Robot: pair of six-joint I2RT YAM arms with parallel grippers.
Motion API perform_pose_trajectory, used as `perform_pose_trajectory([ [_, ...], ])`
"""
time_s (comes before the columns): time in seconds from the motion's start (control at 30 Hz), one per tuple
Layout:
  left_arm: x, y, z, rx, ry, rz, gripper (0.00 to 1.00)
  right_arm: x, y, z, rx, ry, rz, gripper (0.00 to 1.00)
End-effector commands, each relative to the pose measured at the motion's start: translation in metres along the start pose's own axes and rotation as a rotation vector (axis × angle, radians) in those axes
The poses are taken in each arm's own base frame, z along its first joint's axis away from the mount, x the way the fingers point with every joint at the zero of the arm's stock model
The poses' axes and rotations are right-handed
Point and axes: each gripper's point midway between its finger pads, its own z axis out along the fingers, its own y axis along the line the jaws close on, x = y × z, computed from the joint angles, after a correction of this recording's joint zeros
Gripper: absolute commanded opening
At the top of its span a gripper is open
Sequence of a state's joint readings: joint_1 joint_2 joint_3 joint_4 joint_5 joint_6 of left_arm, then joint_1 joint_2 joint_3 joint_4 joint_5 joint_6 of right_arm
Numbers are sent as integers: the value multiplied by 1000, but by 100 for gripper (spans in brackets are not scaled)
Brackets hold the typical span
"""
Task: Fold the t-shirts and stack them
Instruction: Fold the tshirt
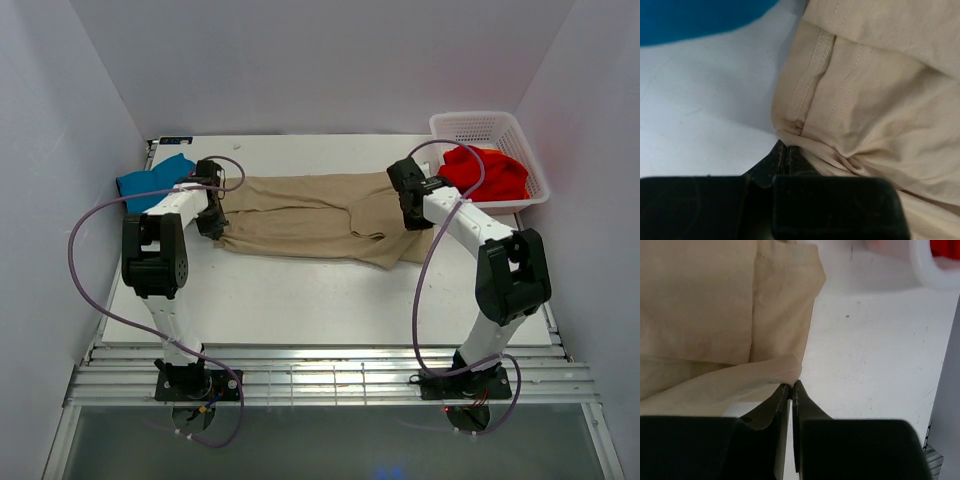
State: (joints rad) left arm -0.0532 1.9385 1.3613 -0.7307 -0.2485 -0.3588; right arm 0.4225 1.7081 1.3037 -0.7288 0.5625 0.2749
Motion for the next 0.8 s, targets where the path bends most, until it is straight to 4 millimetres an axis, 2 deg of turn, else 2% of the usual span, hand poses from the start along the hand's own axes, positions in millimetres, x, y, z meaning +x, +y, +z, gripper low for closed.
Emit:
perform_pose_trajectory([
  [0.0, -28, -9, -9, 71, -38, -25, 0, -42, -4, 5, -11, -67, -25, 8],
  [0.07, -34, -12, -10, 92, -40, -27, 0, -58, -7, 11, -9, -77, -32, 8],
  [0.17, -45, -16, -15, 111, -47, -30, 0, -68, -10, 19, -11, -68, -46, 8],
  [0.2, -50, -20, -21, 130, -50, -30, 0, -79, -15, 18, -9, -82, -33, 8],
  [0.43, -72, -30, -40, 187, -74, -33, 0, -99, -26, 31, -6, -79, -32, 8],
  [0.77, -80, -33, -15, 163, -26, 1, 0, -125, -18, 57, -30, -74, -27, 8],
])
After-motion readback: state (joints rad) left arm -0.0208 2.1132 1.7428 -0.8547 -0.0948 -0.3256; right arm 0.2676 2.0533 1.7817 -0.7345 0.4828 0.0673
